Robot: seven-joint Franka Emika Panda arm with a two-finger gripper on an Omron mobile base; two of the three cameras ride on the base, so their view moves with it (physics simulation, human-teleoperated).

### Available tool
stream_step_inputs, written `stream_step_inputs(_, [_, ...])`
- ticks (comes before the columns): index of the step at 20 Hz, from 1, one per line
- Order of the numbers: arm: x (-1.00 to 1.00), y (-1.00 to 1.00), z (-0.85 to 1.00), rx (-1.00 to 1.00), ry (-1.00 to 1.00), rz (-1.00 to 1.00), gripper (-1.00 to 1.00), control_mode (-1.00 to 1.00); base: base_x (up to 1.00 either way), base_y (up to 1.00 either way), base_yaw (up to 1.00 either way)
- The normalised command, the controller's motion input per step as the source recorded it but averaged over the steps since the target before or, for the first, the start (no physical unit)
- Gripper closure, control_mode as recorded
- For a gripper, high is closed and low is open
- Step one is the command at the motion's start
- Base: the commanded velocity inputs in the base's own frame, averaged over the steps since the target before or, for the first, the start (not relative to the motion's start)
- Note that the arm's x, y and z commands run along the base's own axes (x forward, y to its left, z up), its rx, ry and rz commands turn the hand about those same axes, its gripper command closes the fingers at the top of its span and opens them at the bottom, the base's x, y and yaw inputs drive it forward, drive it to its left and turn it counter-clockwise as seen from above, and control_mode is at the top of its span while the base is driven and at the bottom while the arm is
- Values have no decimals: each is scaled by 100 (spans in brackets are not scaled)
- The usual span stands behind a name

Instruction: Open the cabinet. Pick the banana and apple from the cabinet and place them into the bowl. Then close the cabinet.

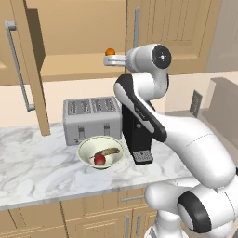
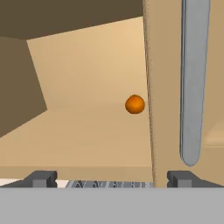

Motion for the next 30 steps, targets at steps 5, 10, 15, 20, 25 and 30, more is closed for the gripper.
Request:
stream_step_inputs(5, [-72, -5, 13, -5, 0, 6, -100, -100, 0, 0, 0])
stream_step_inputs(10, [-68, 0, 17, -6, 0, 2, -100, -100, 0, 0, 0])
stream_step_inputs(15, [-76, 0, 23, -6, 0, 0, -100, -100, 0, 0, 0])
stream_step_inputs(20, [-76, 0, 17, -4, 0, 1, -100, -100, 0, 0, 0])
stream_step_inputs(25, [-81, 0, 13, -4, 0, 4, -100, -100, 0, 0, 0])
stream_step_inputs(30, [-84, 0, 5, -3, 0, 7, -100, -100, 0, 0, 0])
